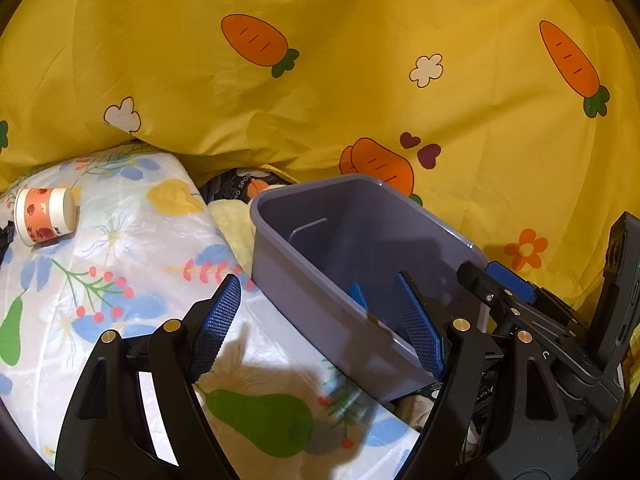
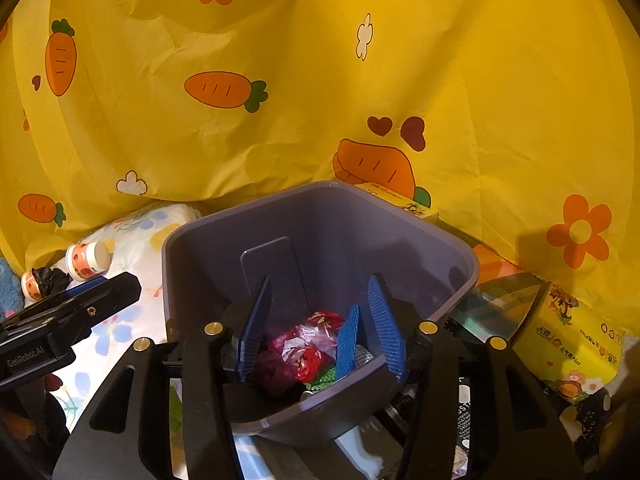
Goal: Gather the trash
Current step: 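Move both open tools back over the table toward the pink bag and cups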
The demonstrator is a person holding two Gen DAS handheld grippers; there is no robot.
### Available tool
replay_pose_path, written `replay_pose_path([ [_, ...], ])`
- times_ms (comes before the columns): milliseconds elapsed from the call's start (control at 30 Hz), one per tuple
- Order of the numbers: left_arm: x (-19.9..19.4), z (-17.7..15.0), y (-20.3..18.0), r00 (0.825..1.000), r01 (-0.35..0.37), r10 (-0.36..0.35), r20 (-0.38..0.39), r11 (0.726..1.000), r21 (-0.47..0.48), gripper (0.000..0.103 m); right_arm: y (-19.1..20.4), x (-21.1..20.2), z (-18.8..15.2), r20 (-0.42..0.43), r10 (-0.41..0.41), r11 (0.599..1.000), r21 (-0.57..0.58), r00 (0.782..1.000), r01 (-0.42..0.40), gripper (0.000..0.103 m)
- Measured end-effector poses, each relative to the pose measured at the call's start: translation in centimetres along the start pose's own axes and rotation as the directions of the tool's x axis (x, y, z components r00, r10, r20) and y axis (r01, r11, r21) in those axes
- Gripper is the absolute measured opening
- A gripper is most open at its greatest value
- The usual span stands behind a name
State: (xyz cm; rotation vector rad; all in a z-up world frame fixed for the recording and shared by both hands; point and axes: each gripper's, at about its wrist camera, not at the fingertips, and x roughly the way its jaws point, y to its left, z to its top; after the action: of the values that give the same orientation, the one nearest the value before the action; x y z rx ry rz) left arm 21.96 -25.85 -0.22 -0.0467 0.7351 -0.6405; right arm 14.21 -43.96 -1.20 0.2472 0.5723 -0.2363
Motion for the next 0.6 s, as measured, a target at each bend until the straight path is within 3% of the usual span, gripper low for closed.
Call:
replay_pose_path([
  [200, -1.9, -1.0, 1.8, 0.998, -0.051, 0.051, 0.024, 0.999, -0.013, 0.08, 1.1, -0.8, -0.3, 0.024, -0.019, 1.0, -0.004, 1.0, 0.019, 0.077],
  [367, -4.1, -1.9, 4.8, 0.988, -0.15, 0.152, 0.033, 0.988, -0.046, 0.082, 3.1, -1.6, -0.5, 0.042, -0.021, 1.0, -0.018, 0.999, 0.022, 0.082],
  [500, -6.2, -2.8, 8.4, 0.967, -0.25, 0.254, 0.03, 0.964, -0.094, 0.084, 5.5, -2.0, -0.8, 0.05, 0.009, 0.999, -0.048, 0.999, -0.007, 0.086],
  [600, -8.0, -3.6, 11.5, 0.939, -0.336, 0.343, 0.032, 0.933, -0.125, 0.085, 8.0, -1.7, -1.0, 0.033, 0.057, 0.996, -0.073, 0.998, -0.054, 0.086],
])
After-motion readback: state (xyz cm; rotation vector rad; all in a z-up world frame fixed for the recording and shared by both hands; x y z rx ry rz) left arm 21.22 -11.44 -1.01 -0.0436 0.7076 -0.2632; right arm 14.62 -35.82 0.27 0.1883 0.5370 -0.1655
